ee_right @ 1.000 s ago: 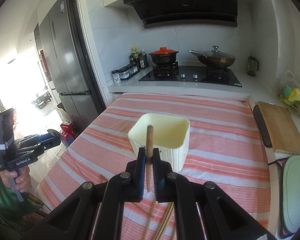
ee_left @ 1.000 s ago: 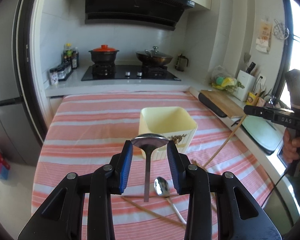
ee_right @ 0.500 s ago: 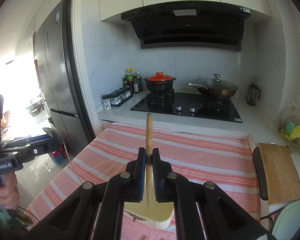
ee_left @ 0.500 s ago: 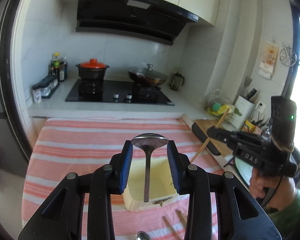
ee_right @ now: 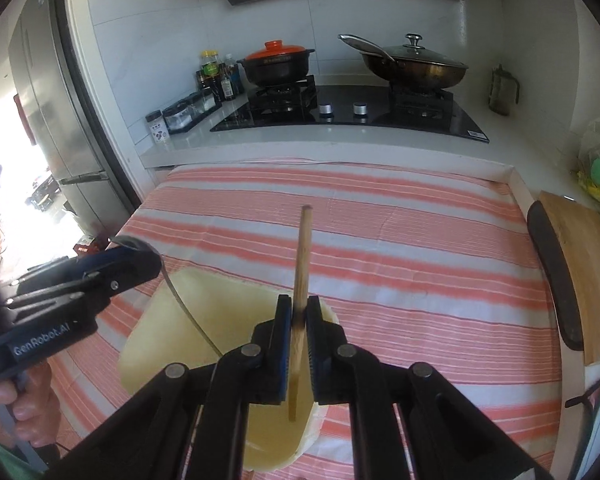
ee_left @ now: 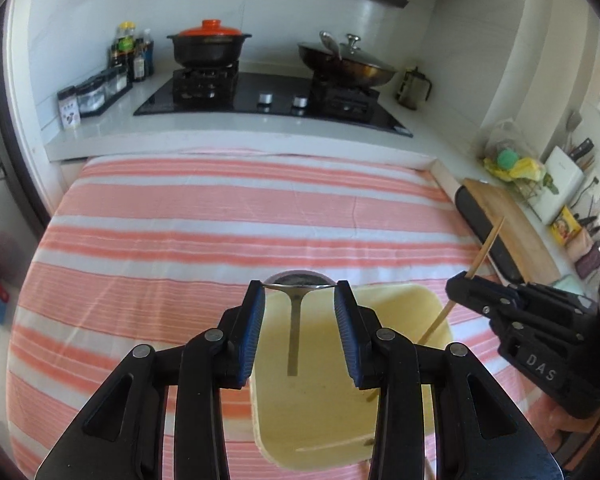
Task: Organize utensils
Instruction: 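Open both grippers to release the spoon and chopstick into the holder, then withdraw both grippers from the holder back toward the remaining utensils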
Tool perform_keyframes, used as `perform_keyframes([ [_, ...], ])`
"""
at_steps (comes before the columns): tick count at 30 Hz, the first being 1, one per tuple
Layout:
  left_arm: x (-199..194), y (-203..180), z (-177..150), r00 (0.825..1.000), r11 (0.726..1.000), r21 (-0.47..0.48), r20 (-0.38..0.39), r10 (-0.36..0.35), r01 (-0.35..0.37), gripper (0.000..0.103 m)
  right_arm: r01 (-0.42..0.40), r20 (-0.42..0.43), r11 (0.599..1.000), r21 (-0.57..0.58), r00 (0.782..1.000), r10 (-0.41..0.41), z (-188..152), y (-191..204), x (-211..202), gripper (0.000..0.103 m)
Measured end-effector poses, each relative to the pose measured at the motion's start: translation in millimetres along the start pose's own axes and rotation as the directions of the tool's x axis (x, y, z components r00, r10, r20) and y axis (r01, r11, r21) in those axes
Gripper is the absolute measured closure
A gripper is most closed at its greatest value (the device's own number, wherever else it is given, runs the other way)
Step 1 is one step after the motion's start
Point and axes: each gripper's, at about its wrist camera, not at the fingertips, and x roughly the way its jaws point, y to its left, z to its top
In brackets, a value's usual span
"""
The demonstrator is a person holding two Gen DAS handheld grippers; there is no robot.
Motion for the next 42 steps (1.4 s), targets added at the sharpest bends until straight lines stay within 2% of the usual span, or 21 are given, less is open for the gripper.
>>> perform_keyframes([
  [2,-4,0,-1,1.000,1.000,0.005,0.011,0.004,-0.004,0.061,0.004,0.004,1.000,0.023,1.000,-0.004,0,-4,0,0.088],
  [4,-21,-2,-5,0.999,0.999,0.032,0.051,0.013,-0.014,0.041,0.006,0.044,0.999,0.043,0.999,-0.008,-1,-7,-13,0.077],
  [5,-31,-3,-6,0.997,0.998,0.049,0.079,0.021,-0.025,0.036,0.010,0.071,0.999,0.044,0.997,-0.013,-3,-7,-23,0.068],
  [6,-44,-3,-10,0.994,0.997,0.065,0.109,0.032,-0.039,0.028,0.017,0.093,0.999,0.041,0.995,-0.020,-5,-6,-34,0.063],
  [10,-99,5,-41,0.984,0.991,0.127,0.175,0.009,-0.031,0.009,-0.007,0.156,0.999,0.051,0.988,-0.001,-29,-7,-88,0.061],
  [13,-135,17,-86,0.983,0.984,0.171,0.184,0.009,-0.041,0.004,-0.003,0.190,1.000,0.024,0.982,-0.002,-70,-2,-130,0.058],
  [14,-142,20,-104,0.984,0.982,0.185,0.177,0.013,-0.047,0.004,0.016,0.202,1.000,0.007,0.979,-0.017,-88,2,-142,0.052],
  [17,-152,30,-161,0.991,0.979,0.192,0.126,0.042,-0.066,0.004,0.093,0.246,0.995,-0.035,0.966,-0.082,-148,14,-170,0.051],
  [20,-148,41,-223,0.996,0.984,0.158,0.016,0.085,-0.087,0.004,0.146,0.254,0.989,-0.002,0.957,-0.141,-216,26,-181,0.051],
  [22,-147,38,-260,0.991,0.977,0.180,-0.048,0.126,-0.115,0.006,0.158,0.252,0.987,0.040,0.954,-0.163,-259,31,-187,0.051],
  [24,-152,31,-290,0.986,0.970,0.201,-0.065,0.153,-0.138,0.006,0.191,0.245,0.979,0.064,0.948,-0.201,-297,38,-191,0.051],
  [26,-160,24,-310,0.982,0.968,0.183,-0.044,0.183,-0.172,0.004,0.201,0.227,0.977,0.065,0.951,-0.211,-324,44,-194,0.051],
  [28,-167,17,-321,0.984,0.974,0.153,-0.023,0.175,-0.170,0.000,0.195,0.211,0.980,0.046,0.957,-0.200,-341,47,-197,0.051],
  [30,-171,12,-324,0.989,0.977,0.156,-0.023,0.148,-0.143,0.000,0.226,0.214,0.974,0.022,0.950,-0.226,-352,50,-203,0.051],
  [33,-178,8,-327,0.990,0.975,0.168,0.005,0.144,-0.142,0.000,0.242,0.214,0.970,0.022,0.947,-0.241,-361,52,-209,0.051],
  [37,-189,11,-319,0.998,0.991,0.125,0.020,0.052,-0.054,0.001,0.222,0.229,0.975,0.034,0.947,-0.224,-363,57,-211,0.051],
  [39,-194,13,-315,0.998,0.992,0.109,0.034,0.056,-0.060,0.001,0.211,0.235,0.977,0.035,0.948,-0.213,-363,61,-211,0.051],
  [42,-200,12,-311,0.992,0.987,0.116,0.070,0.101,-0.109,0.001,0.196,0.233,0.980,0.021,0.953,-0.196,-365,69,-210,0.051],
])
